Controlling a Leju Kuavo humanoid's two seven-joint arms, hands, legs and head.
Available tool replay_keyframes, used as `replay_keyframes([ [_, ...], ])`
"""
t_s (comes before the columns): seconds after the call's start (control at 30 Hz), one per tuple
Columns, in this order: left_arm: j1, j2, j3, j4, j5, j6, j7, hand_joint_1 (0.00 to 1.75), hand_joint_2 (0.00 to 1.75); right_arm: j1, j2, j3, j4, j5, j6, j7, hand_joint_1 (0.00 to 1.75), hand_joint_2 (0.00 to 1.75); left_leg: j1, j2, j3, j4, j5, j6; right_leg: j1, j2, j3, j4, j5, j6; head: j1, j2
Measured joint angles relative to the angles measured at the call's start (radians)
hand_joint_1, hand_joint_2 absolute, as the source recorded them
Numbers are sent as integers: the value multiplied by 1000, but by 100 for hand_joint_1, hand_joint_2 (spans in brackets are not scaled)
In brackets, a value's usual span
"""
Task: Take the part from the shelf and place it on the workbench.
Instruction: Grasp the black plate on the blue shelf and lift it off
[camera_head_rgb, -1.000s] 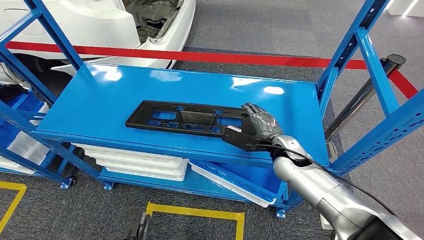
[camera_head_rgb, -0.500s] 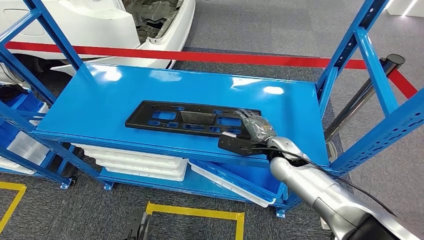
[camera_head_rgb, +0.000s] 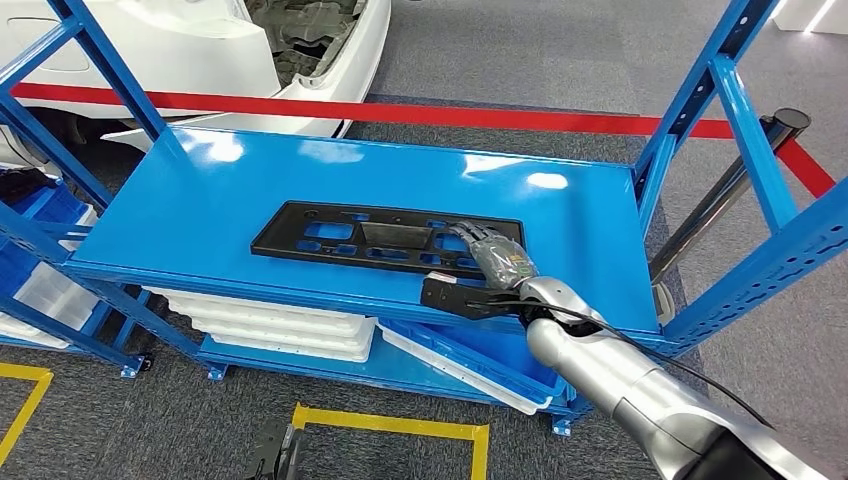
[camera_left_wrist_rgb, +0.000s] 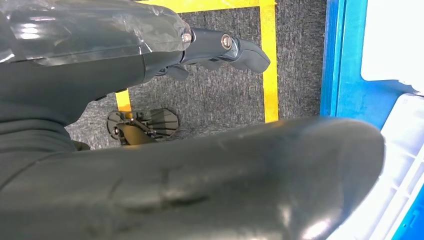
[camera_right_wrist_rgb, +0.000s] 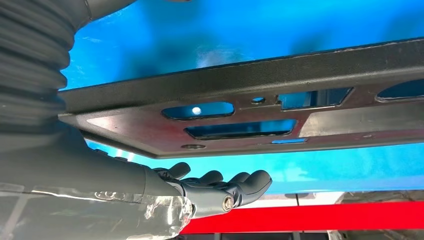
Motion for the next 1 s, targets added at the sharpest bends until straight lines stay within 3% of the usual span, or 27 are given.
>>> replay_keyframes([
  [0.6, 11, 4, 0, 0, 1, 15, 3, 0, 0, -1, -34, -10, 23, 38, -110, 83, 0, 175, 0, 0, 1, 0, 0, 0, 0, 0, 0, 0, 0, 0, 1, 0],
  [0.7, 13, 5, 0, 0, 1, 16, 6, 0, 0, 1, -43, -12, 27, 30, -107, 78, 4, 175, 0, 0, 1, 0, 0, 0, 0, 0, 0, 0, 0, 0, 1, 0],
  [0.83, 14, 5, 0, 0, -1, 16, 9, 0, 0, 6, -50, -19, 30, 21, -96, 64, 23, 175, 0, 0, 1, 0, 0, 0, 0, 0, 0, 0, 0, 0, 2, 0],
  [1.0, 14, 6, 0, 0, -2, 16, 9, 0, 0, 9, -51, -26, 32, 15, -85, 53, 22, 175, 0, 0, 1, 0, 0, 0, 0, 0, 0, 0, 0, 0, 1, 0],
])
